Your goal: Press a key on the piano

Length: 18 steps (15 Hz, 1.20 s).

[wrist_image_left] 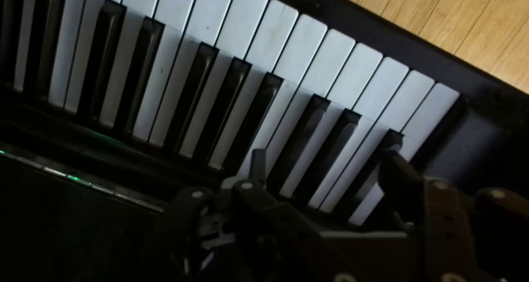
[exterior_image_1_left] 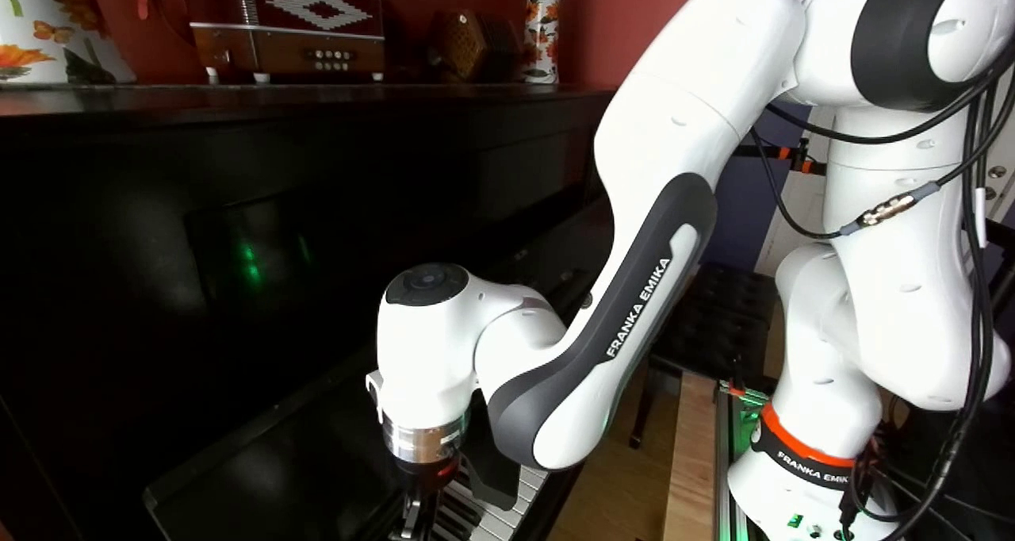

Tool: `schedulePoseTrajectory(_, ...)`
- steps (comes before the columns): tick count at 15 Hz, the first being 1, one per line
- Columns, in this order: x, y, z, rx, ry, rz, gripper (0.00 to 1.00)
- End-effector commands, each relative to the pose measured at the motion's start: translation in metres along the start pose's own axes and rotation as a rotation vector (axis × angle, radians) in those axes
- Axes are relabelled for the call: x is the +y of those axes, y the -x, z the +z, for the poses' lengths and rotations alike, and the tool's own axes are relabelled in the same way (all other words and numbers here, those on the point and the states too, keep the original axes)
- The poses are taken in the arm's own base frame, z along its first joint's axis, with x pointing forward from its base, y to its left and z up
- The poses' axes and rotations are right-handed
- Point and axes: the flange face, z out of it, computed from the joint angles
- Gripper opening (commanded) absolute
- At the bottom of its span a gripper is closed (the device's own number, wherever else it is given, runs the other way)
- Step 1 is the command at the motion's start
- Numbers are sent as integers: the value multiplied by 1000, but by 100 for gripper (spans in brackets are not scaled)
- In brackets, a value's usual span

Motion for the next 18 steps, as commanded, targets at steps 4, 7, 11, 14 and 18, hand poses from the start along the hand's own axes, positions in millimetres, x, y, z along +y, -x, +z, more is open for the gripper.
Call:
schedulePoseTrajectory(4, 4, 18, -62, 8, -83, -70, 100)
schedulePoseTrajectory(7, 6, 25, -91, -9, -103, -111, 100)
schedulePoseTrajectory(11, 13, 36, -128, -26, -107, -152, 100)
schedulePoseTrajectory(14, 16, 46, -152, -18, -92, -169, 100)
schedulePoseTrajectory(18, 21, 56, -174, 7, -74, -169, 100)
